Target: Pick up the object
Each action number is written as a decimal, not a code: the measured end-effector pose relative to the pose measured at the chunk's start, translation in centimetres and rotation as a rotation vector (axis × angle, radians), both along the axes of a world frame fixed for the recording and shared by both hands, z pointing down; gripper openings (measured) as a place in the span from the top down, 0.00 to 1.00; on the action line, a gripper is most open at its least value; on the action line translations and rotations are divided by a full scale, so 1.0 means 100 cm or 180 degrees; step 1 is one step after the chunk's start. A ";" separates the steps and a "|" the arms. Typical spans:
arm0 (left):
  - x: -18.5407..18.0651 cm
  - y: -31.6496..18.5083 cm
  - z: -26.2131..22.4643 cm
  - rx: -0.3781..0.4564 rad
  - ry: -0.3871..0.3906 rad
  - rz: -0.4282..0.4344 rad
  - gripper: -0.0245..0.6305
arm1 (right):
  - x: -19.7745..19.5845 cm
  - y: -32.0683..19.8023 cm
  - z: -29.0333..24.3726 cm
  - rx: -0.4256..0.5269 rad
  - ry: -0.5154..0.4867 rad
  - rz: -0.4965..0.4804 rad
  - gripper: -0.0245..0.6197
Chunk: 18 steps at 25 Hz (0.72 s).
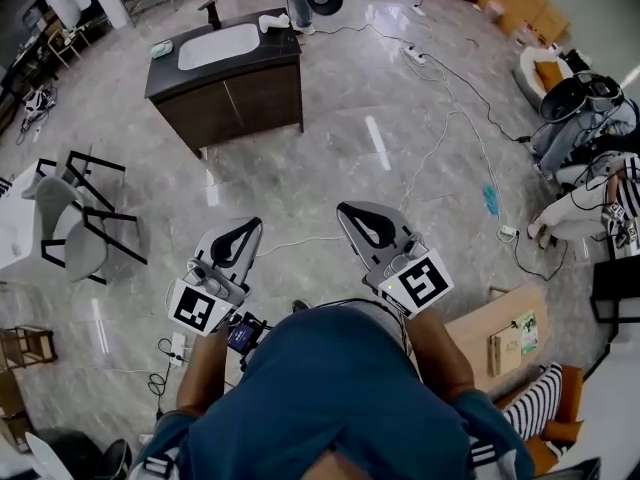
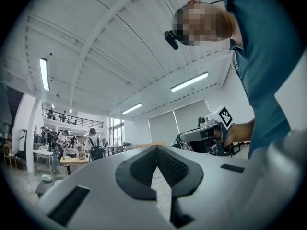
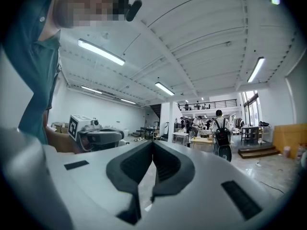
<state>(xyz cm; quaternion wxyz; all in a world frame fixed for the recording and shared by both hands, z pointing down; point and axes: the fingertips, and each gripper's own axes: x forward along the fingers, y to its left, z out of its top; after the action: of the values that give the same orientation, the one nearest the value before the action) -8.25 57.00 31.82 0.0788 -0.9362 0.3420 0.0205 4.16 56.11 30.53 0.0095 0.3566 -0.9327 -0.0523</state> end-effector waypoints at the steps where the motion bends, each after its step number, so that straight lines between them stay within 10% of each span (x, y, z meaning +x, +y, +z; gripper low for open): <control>1: -0.004 -0.002 0.001 -0.0022 0.0014 -0.0012 0.96 | -0.005 -0.002 0.000 -0.0001 0.0014 -0.0021 0.94; 18: -0.001 -0.081 0.004 -0.0032 0.0050 -0.0390 0.96 | 0.002 -0.098 -0.002 -0.0060 0.0017 -0.0389 0.94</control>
<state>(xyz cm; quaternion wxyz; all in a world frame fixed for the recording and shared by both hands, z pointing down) -8.31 48.91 32.26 0.0726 -0.9137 0.3994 0.0213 4.35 46.35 30.31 0.0121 0.2987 -0.9532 -0.0450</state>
